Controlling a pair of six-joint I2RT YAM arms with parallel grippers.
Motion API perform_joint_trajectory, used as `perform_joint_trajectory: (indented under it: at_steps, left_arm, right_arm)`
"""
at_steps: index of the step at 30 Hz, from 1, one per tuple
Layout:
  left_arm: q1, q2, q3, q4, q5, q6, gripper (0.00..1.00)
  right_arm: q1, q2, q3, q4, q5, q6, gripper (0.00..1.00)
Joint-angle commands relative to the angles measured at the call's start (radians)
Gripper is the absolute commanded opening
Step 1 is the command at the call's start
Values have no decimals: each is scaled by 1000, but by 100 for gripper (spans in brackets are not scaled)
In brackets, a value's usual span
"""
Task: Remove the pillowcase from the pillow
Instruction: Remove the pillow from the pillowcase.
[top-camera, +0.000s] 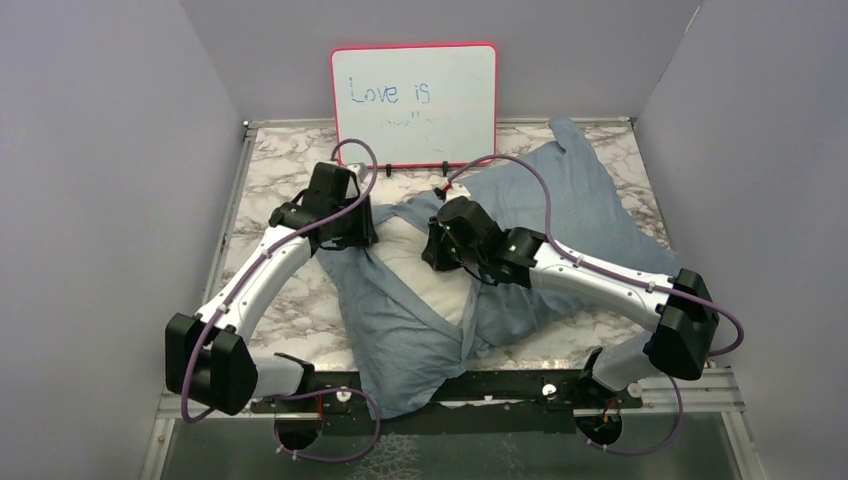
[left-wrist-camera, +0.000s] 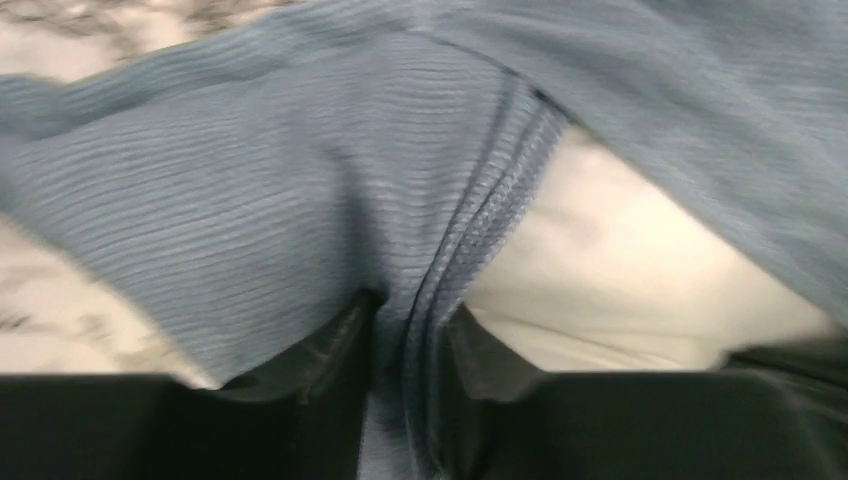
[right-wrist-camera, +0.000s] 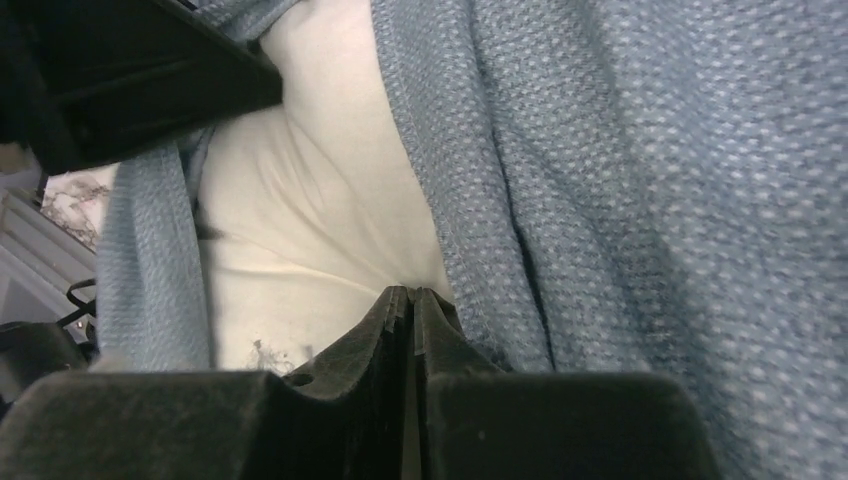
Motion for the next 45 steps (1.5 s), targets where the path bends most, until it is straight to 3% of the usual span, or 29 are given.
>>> perform_joint_trajectory:
  at_steps: [1, 5, 7, 10, 13, 15, 17, 21, 29, 34, 36, 38, 40, 45]
  left_arm:
    - [103, -32, 1, -98, -383, 5, 22]
    - [260, -33, 12, -43, -344, 51, 13]
    - [324, 4, 11, -30, -227, 79, 12]
    - [360, 77, -29, -4, -98, 70, 1]
    - [365, 110, -84, 24, 63, 24, 0]
    - [365, 77, -122, 63, 139, 0, 14]
    - [365, 17, -132, 70, 147, -11, 40]
    - [365, -125, -113, 23, 113, -27, 76]
    - [365, -368, -161, -137, 137, -132, 80]
    - [363, -488, -276, -177, 299, -195, 78]
    - [363, -523, -314, -175, 349, -214, 78]
    - [360, -539, -339, -175, 380, -213, 77]
    - [348, -530, -355, -175, 408, -205, 77]
    - [296, -511, -347, -121, 425, -225, 74]
  right_arm:
    - [8, 24, -27, -147, 38, 26, 12]
    - [7, 33, -46, -151, 25, 42, 12]
    - [7, 38, -65, -119, -33, 50, 11]
    - [7, 47, -86, -87, -84, 70, 11]
    - [7, 52, -67, -102, -82, 73, 11]
    - [7, 52, -46, -113, -93, 61, 12]
    - [7, 52, -18, -114, -119, 31, 14]
    - [7, 54, 40, -155, -146, 6, 17]
    - [7, -8, 114, -144, -268, -67, 30]
    - [11, -12, 258, -187, -518, -151, 39]
    - [13, -48, 286, -210, -463, -145, 44]
    - [13, -91, 283, -248, -329, -141, 57]
    - [13, -130, 269, -293, -185, -135, 63]
    - [13, -176, 242, -376, 26, -109, 68]
